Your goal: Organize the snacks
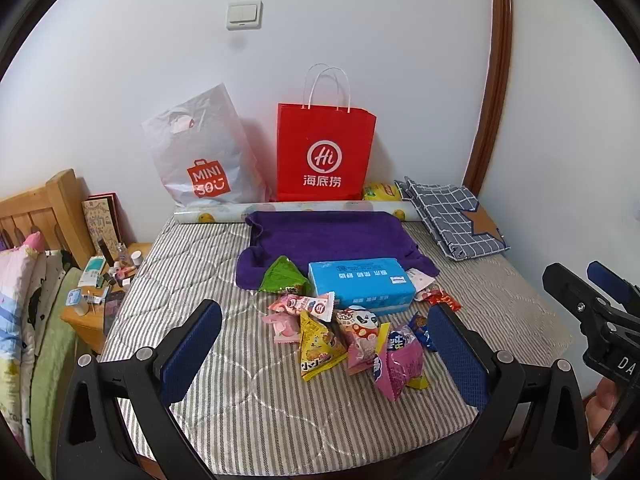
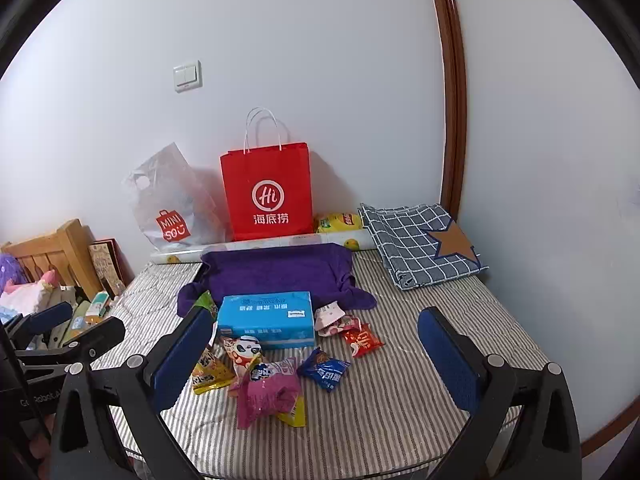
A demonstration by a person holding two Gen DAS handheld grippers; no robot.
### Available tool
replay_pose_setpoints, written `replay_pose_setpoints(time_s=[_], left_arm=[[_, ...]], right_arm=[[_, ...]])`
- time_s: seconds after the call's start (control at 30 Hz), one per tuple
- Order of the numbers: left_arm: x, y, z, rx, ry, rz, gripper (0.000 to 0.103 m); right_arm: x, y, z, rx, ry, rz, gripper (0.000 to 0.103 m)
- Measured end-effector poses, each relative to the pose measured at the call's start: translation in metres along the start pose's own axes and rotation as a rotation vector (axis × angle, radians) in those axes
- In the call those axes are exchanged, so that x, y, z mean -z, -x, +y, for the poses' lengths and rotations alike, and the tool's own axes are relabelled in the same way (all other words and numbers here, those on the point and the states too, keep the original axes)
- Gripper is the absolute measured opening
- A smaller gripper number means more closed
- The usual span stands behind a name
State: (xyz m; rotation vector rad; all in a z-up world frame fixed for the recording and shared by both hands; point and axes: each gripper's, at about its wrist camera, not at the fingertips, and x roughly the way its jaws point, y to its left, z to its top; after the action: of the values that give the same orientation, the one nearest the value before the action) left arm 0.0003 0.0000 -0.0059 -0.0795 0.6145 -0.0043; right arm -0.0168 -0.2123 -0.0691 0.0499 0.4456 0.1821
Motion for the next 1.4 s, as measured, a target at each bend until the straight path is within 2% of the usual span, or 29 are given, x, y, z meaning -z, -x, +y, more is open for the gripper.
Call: replay_pose_setpoints(time_s=[0.37,0.67,0.83,1.13,1.4], left_arm=[[0.000,0.000,0.003,-0.006,0.014,0.001,0.103],[-0.001,-0.002,0.004,-0.064,0.024,0.021,0.103],[-0.001,0.001,0.004,-0.004,0.024,0.014,0.103],[-0.004,0.003,-0.002,-0.012,-0.020,-0.031,0.103],[-0.001,-0.003,-0.008,-0.013,-0.049,-0.038,0.103]], right_arm=[[-0.001,0.000,0.007,0.008,0.009,-0.002,0.103],[-0.002,-0.001,0.008,0.005,0.002,-0.001,0.103],[-0.002,-0.001,0.007,0.006,-0.005,0.005,0.103],[0.000,-0.005,0.005,0.018,0.001,0.008,0.103],[0.009,-0.019,0.008,0.091,0.058,0.033,0.103]])
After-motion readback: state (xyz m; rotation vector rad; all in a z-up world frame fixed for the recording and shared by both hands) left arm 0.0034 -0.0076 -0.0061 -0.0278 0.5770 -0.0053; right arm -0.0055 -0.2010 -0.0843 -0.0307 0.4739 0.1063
